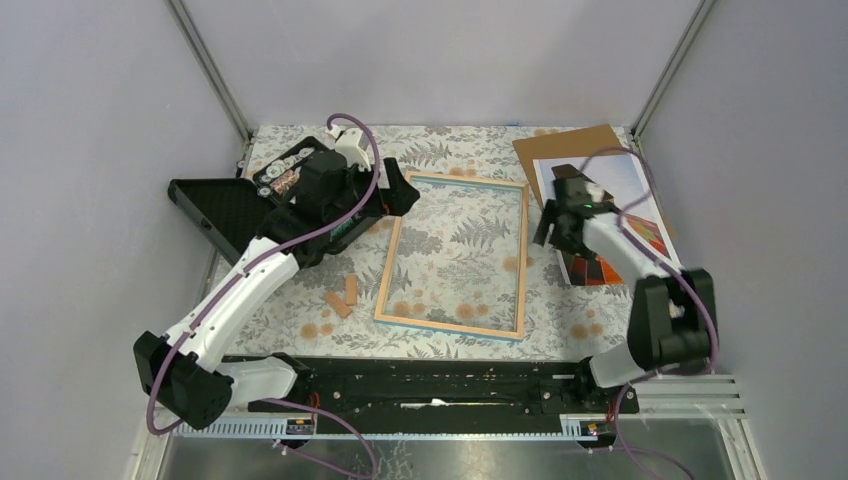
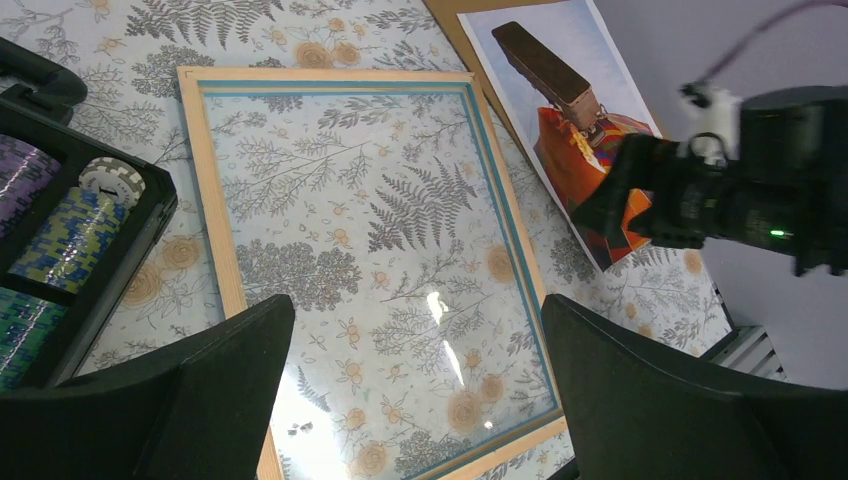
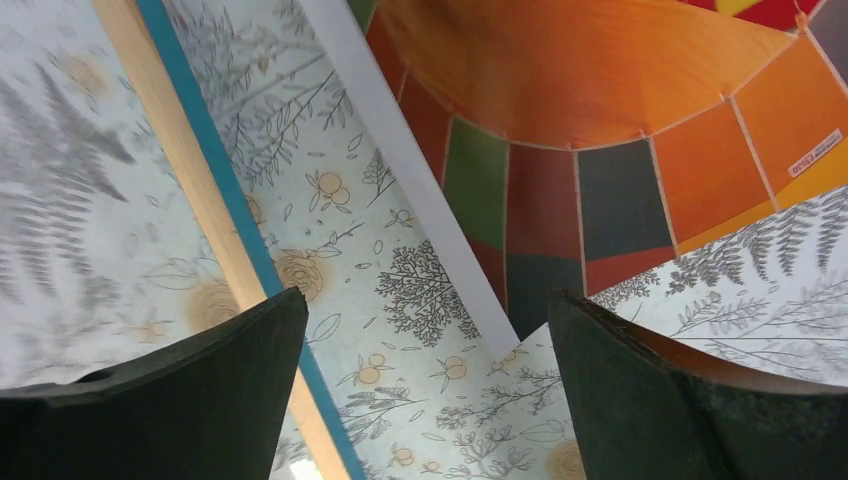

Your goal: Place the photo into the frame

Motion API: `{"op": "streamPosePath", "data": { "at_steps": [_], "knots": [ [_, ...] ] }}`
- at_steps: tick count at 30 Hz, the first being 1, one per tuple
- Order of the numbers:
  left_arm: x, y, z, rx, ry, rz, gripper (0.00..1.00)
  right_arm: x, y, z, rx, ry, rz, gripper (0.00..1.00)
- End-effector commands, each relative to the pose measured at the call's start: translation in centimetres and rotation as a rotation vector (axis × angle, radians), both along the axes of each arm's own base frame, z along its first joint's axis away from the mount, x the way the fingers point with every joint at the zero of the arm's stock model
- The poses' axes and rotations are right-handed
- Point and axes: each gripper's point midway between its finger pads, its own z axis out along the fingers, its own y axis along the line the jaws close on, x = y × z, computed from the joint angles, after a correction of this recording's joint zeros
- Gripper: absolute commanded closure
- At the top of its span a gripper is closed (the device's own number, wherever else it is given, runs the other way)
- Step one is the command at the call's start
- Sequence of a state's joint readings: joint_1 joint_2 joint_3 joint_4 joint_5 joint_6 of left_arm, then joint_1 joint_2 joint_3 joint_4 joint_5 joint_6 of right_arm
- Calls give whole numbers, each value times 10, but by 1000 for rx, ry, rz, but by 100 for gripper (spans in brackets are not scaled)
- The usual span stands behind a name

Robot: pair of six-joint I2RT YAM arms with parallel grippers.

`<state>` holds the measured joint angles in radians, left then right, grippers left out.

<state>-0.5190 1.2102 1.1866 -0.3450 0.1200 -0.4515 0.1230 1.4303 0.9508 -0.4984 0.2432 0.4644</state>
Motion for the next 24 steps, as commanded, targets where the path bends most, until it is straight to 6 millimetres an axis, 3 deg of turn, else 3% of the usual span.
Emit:
{"op": "streamPosePath", "data": {
  "at_steps": [1,5,8,13,17,24],
  "knots": [
    [-7,-4,23,-58,-61,-30,1,-16,-13,-6,-377,211,103,7],
    [-8,-1,25,-55,-70,-17,1,-7,-16,-1,-651,274,129,15],
    [-7,2,26,-48,-79,-6,1,-5,-14,1,-764,312,160,22],
    [-7,4,28,-46,-87,1,1,-14,-14,-22,-801,399,199,34],
    [-8,3,28,-51,-85,-7,1,-18,-18,-34,-822,413,190,38],
    [-9,3,29,-54,-88,-4,1,-17,-23,-40,-873,417,178,67]
  ]
}}
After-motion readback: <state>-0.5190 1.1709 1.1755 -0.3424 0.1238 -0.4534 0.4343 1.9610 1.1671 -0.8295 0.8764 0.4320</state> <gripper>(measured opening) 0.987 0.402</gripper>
